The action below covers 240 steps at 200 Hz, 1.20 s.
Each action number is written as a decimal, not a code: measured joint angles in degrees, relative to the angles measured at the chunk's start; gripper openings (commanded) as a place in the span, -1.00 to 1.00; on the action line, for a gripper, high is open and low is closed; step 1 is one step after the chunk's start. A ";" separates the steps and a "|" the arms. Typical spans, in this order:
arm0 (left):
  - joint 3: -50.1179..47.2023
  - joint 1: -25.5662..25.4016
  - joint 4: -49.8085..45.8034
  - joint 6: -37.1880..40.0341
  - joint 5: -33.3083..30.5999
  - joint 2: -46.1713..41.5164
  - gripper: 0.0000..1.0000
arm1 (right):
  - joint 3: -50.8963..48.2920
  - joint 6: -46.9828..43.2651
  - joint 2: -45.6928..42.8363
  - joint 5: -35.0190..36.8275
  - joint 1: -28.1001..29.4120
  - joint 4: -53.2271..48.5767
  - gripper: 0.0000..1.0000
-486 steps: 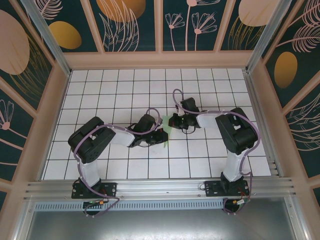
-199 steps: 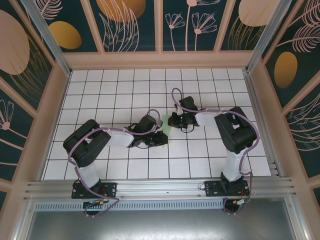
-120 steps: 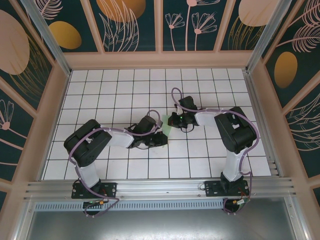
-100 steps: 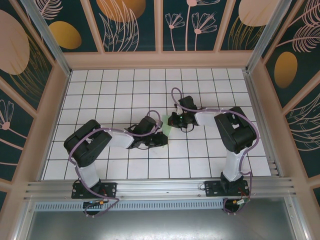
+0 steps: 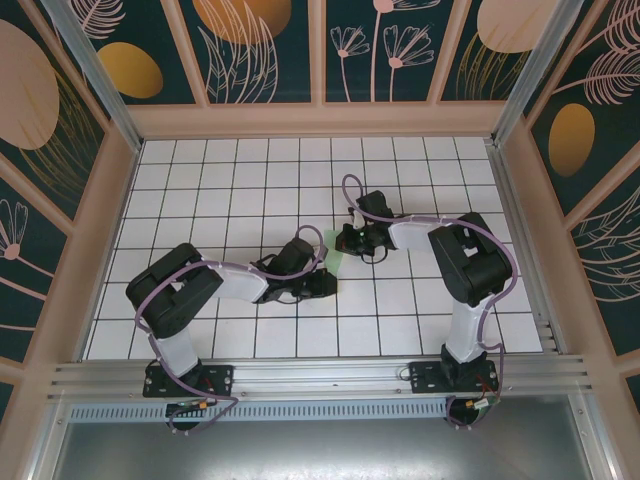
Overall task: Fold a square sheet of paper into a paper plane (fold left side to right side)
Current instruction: Fold the wing for the fifth time at the center of the table.
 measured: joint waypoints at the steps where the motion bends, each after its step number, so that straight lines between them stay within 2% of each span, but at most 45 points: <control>1: 0.00 0.00 0.00 0.00 0.00 -0.02 -0.65 | 0.00 0.00 0.00 0.00 0.00 0.00 -1.00; 106: -3.98 -1.60 -2.91 -0.68 3.02 -5.05 -0.70 | 0.70 -0.20 0.33 0.00 0.02 -0.66 -1.00; 157: 0.68 3.93 -7.72 1.38 3.74 -11.43 -0.67 | 0.74 -0.22 0.33 0.02 0.04 -0.68 -1.00; 195: 5.60 5.29 -8.66 4.31 3.52 -7.39 -0.67 | 0.74 -0.22 0.33 0.02 0.04 -0.66 -1.00; 240: 6.47 5.29 -9.07 5.66 3.65 0.44 -0.67 | 0.74 -0.22 0.33 -0.02 0.04 -0.61 -1.00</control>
